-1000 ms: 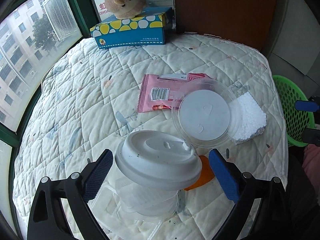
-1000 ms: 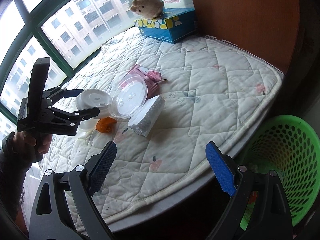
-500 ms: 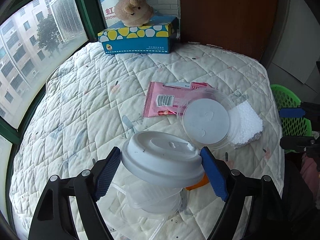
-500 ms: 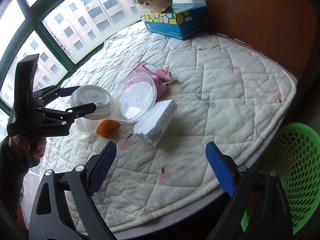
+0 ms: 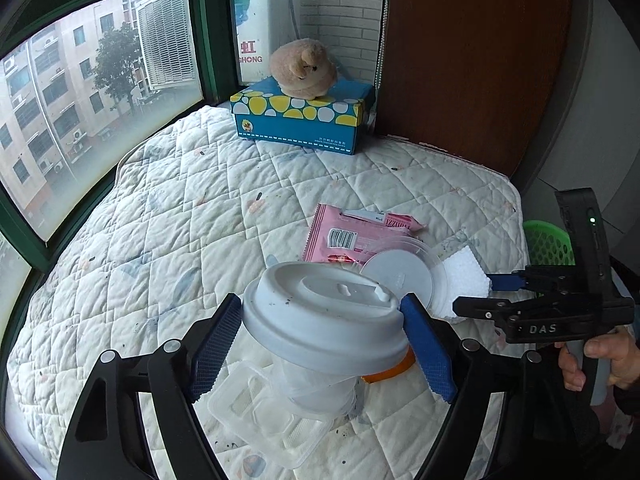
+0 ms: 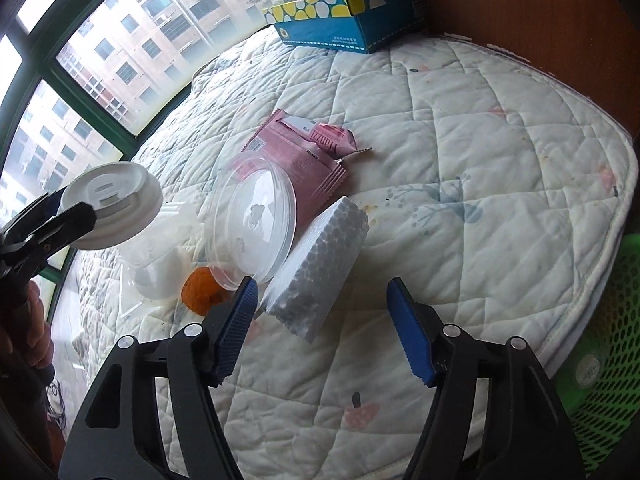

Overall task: Collect trash
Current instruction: 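Grasp the white foam block with the right gripper, then carry the foam block into the green basket and open the right gripper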

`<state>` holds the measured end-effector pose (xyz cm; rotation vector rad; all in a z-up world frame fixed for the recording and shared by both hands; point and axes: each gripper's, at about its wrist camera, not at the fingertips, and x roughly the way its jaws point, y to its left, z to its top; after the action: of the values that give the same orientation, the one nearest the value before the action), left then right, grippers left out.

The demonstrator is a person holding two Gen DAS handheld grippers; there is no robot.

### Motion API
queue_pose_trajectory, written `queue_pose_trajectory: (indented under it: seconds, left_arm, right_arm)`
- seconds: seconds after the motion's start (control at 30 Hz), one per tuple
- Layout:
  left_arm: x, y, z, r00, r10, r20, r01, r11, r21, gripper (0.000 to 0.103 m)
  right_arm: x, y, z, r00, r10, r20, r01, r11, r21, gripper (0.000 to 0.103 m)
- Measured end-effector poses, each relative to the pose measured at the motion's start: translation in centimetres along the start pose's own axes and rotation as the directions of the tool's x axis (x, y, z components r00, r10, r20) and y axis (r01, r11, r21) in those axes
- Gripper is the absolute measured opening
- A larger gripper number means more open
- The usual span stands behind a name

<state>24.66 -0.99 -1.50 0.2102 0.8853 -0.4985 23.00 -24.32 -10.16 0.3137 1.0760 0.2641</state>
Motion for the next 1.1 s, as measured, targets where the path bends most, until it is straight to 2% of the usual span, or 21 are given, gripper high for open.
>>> queue_pose_trajectory:
  seconds: [0.17, 0.43, 0.63, 1.1]
  left_arm:
    - [-0.7, -0.3, -0.3, 1.0, -0.004, 0.013, 0.004, 1.0, -0.007, 0.078]
    - [-1.3, -1.9, -0.5, 0.999, -0.029, 0.026, 0.029, 1.0, -0.011, 0.078]
    - [-1.8, -5.2, -0.5, 0.997, -0.065, 0.038, 0.064, 0.998, 0.019, 0.078]
    - [-1.5, -15.3, 0.5, 0.985, -0.169, 0.04, 0.164, 0.98, 0.109, 0.078]
  right_arm:
    - [0.4, -0.1, 0.1, 1.0, 0.026, -0.003, -0.026, 0.999, 0.021, 0.043]
    - [-3.1, -0.4, -1.1, 0.998, -0.018, 0.064, 0.019, 1.0, -0.023, 0.042]
    - [-6.8, -2.0, -3.1, 0.993, -0.06, 0.106, 0.065, 0.997, -0.046, 0.042]
    - [-13.4, -10.1, -7.8, 0.968, -0.204, 0.149, 0.198, 0.979, 0.052, 0.042]
